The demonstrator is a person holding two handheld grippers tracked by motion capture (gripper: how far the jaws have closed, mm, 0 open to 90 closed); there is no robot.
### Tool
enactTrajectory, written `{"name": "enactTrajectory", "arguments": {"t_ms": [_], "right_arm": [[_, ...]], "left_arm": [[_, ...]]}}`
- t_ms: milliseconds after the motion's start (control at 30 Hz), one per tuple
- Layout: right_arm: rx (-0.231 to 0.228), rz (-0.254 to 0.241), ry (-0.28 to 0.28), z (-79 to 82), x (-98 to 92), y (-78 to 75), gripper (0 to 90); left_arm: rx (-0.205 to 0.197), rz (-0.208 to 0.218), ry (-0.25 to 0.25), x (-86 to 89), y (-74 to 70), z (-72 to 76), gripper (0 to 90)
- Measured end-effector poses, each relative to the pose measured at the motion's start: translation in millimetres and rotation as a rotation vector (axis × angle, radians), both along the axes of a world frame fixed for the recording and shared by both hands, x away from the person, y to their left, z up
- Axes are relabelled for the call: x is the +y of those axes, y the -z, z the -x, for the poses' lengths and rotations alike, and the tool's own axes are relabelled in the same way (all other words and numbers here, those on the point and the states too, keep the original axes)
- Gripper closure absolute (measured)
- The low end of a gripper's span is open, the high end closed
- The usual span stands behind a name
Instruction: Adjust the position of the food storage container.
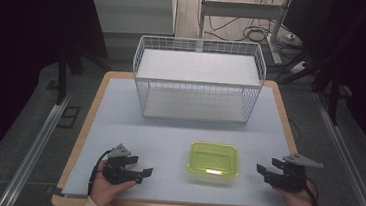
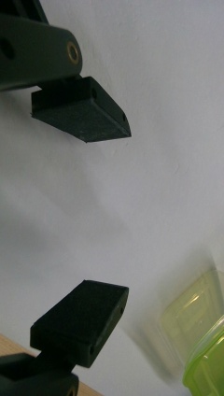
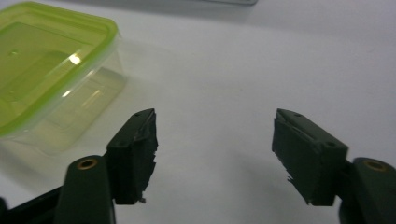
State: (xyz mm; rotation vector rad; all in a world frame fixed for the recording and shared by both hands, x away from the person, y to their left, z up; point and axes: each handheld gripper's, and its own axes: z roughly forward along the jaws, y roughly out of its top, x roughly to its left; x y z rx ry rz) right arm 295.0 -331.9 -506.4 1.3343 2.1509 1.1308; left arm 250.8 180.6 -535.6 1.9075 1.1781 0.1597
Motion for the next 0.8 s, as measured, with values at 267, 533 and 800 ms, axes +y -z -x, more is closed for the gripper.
{"name": "enactTrajectory", "arguments": {"t_ms": [267, 533, 800], "right_arm": [[0.009, 0.015, -0.041, 2.3, 1.2, -4.7, 58.8], [0.038, 0.038, -0.081, 0.8, 1.4, -8.3, 89.4], [0.045, 0.038, -0.133, 1.7, 10.8, -9.7, 90.0]], "left_arm": [[-0.002, -0.004, 0.001, -1.0, -0.2, 0.6, 20.3], [-0.002, -0.003, -0.009, 0.5, 0.1, -0.4, 20.3], [-0.002, -0.004, -0.002, 0.6, 0.1, 0.0, 20.3]]}}
